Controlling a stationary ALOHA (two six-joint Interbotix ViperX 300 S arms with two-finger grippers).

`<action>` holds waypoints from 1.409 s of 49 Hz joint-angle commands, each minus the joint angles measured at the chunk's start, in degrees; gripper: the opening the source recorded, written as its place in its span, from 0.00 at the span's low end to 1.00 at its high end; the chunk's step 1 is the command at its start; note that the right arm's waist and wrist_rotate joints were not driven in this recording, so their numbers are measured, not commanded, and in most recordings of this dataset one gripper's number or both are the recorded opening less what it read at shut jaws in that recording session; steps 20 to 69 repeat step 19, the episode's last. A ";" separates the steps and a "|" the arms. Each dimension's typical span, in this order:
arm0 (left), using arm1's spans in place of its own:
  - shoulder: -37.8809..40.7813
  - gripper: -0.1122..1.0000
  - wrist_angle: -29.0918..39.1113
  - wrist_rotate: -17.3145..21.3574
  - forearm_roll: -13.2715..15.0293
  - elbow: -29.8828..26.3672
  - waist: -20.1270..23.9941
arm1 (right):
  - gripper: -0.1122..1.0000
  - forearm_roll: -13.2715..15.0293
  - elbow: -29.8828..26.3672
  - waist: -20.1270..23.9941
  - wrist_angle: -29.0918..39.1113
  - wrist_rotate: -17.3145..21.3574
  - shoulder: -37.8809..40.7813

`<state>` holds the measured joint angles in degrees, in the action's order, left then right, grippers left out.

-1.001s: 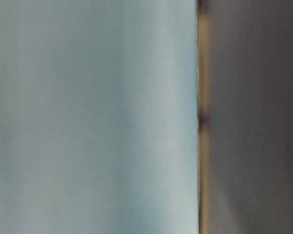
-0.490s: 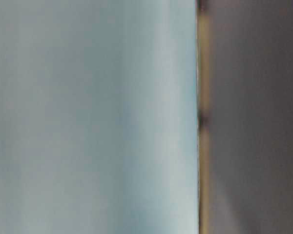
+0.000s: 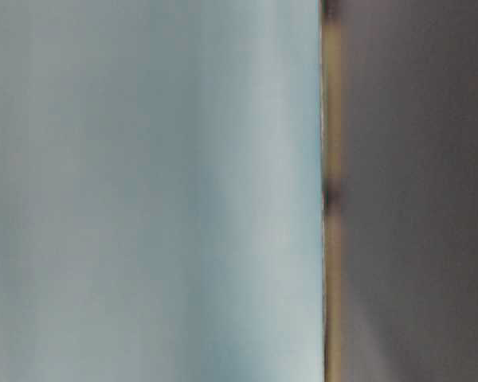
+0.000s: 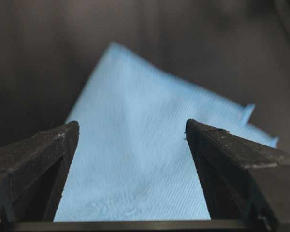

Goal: Push a blue cloth with the left arm to wipe the desk.

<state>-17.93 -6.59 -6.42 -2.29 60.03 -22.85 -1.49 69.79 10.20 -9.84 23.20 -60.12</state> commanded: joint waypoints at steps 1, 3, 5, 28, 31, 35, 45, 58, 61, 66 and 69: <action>-4.48 0.88 -0.26 0.35 -0.26 0.70 0.35 | 0.11 -0.18 -0.09 0.00 -0.62 0.00 0.18; -5.62 0.88 -0.26 0.35 -0.26 1.23 0.62 | 0.11 -0.18 0.00 0.00 -0.53 0.00 0.09; -6.50 0.88 -0.26 0.35 -0.26 1.67 0.97 | 0.11 -0.18 0.18 0.00 -0.62 0.00 0.09; -9.05 0.88 -0.26 0.53 -0.26 3.52 2.29 | 0.11 -0.18 1.49 0.00 -0.44 0.00 -1.49; -9.05 0.88 -0.26 0.53 -0.26 3.52 2.29 | 0.11 -0.18 1.49 0.00 -0.44 0.00 -1.49; -9.05 0.88 -0.26 0.53 -0.26 3.52 2.29 | 0.11 -0.18 1.49 0.00 -0.44 0.00 -1.49; -9.05 0.88 -0.26 0.53 -0.26 3.52 2.29 | 0.11 -0.18 1.49 0.00 -0.44 0.00 -1.49; -9.05 0.88 -0.26 0.53 -0.26 3.52 2.29 | 0.11 -0.18 1.49 0.00 -0.44 0.00 -1.49; -9.05 0.88 -0.26 0.53 -0.26 3.52 2.29 | 0.11 -0.18 1.49 0.00 -0.44 0.00 -1.49; -9.05 0.88 -0.26 0.53 -0.26 3.52 2.29 | 0.11 -0.18 1.49 0.00 -0.44 0.00 -1.49; -9.05 0.88 -0.26 0.53 -0.26 3.52 2.29 | 0.11 -0.18 1.49 0.00 -0.44 0.00 -1.49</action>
